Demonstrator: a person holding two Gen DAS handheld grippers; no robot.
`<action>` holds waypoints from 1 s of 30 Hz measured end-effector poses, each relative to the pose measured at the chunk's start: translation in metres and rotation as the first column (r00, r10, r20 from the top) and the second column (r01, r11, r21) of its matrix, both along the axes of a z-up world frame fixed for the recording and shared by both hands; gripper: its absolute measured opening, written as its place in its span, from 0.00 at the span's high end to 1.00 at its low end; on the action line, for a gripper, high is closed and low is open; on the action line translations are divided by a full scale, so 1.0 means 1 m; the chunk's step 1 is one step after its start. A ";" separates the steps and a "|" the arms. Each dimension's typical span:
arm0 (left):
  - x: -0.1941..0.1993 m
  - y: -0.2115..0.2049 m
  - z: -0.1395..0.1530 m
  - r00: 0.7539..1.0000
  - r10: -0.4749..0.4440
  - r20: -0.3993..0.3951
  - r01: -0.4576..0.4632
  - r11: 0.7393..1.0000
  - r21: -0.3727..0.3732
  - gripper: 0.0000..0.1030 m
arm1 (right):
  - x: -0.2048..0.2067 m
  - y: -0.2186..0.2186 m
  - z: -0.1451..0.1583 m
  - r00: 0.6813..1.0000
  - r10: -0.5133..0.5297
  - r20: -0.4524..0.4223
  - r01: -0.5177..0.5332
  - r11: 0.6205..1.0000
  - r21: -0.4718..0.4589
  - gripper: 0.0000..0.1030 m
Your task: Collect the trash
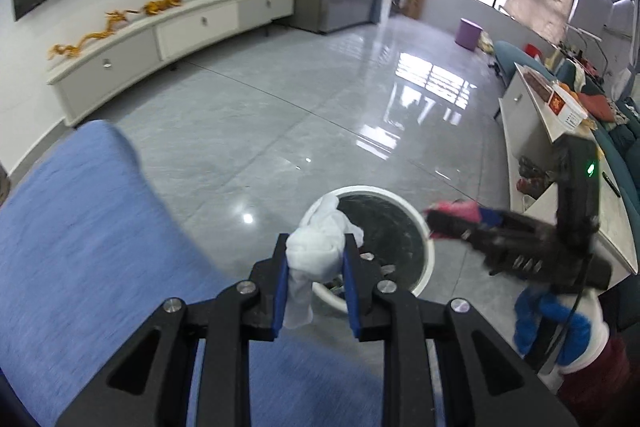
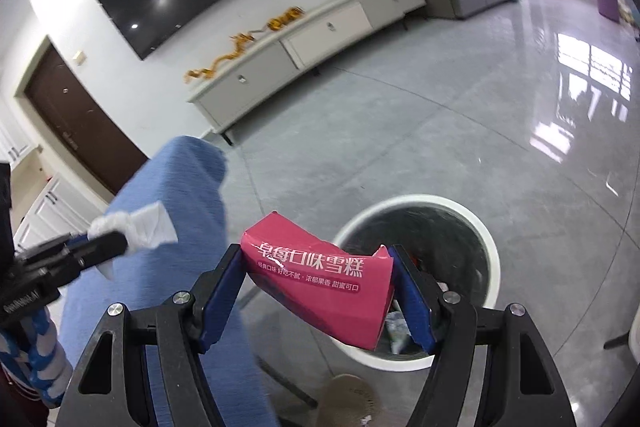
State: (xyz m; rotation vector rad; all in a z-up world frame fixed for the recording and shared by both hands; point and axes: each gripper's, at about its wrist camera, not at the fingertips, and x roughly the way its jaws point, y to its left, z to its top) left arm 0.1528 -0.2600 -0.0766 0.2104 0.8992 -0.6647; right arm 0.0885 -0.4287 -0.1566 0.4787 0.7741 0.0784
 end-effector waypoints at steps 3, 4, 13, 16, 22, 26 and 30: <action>0.015 -0.025 -0.011 0.999 -0.022 -0.025 0.021 1.000 -0.006 0.76 | 0.006 -0.014 -0.022 0.999 -0.016 -0.044 0.016 1.000 -0.001 0.31; 0.021 -0.034 -0.016 0.999 -0.027 -0.043 0.027 1.000 -0.016 0.76 | 0.010 -0.018 -0.030 0.998 -0.020 -0.059 0.020 1.000 0.001 0.31; 0.060 -0.077 -0.047 0.983 -0.039 -0.178 0.025 0.996 -0.084 0.67 | 0.033 -0.033 -0.074 0.988 -0.016 -0.151 0.014 1.000 -0.014 0.30; 0.067 -0.082 -0.051 0.977 -0.040 -0.210 0.015 0.993 -0.117 0.38 | 0.036 -0.035 -0.084 0.984 -0.024 -0.176 0.019 0.999 -0.030 0.27; 0.064 -0.081 -0.047 0.980 -0.024 -0.199 0.000 0.993 -0.120 0.38 | 0.029 -0.040 -0.085 0.979 -0.045 -0.198 0.033 0.998 -0.061 0.23; 0.052 -0.068 -0.034 0.990 0.005 -0.144 -0.020 0.995 -0.102 0.38 | 0.018 -0.041 -0.073 0.980 -0.058 -0.189 0.043 0.996 -0.079 0.23; 0.034 -0.045 -0.014 0.998 0.049 -0.049 -0.052 0.996 -0.068 0.38 | 0.011 -0.033 -0.053 0.985 -0.060 -0.159 0.046 0.995 -0.090 0.23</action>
